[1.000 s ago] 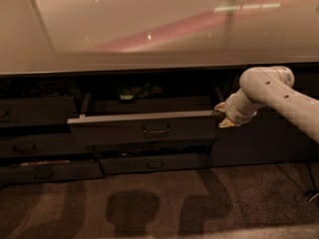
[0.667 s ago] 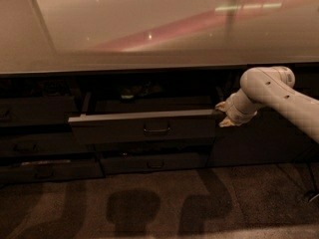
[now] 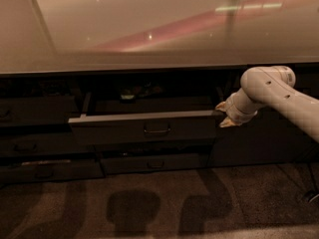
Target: Open top drawer
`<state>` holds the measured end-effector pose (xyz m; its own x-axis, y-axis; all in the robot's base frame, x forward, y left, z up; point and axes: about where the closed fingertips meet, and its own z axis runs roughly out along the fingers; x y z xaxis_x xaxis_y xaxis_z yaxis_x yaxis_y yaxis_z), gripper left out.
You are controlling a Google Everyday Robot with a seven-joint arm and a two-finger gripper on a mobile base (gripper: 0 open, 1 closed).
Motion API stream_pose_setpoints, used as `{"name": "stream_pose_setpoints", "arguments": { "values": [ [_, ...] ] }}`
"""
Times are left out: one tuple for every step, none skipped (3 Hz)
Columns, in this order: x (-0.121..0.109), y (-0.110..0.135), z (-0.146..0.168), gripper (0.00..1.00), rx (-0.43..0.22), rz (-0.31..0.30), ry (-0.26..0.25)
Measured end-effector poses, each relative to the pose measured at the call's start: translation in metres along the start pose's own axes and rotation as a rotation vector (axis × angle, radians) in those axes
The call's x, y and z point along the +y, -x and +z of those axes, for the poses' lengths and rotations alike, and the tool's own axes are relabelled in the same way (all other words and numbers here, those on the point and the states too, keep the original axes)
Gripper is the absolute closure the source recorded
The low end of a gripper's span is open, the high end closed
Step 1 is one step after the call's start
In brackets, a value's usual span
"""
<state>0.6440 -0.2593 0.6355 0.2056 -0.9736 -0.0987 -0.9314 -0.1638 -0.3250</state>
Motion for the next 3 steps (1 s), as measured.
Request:
{"name": "stream_pose_setpoints", "arguments": {
  "values": [
    [-0.002,0.001,-0.005,0.12,0.0,0.0,0.0],
    [-0.019,0.014,-0.036,0.0,0.005,-0.014,-0.047],
    [-0.031,0.028,-0.067,0.0,0.017,-0.038,-0.092]
  ]
}}
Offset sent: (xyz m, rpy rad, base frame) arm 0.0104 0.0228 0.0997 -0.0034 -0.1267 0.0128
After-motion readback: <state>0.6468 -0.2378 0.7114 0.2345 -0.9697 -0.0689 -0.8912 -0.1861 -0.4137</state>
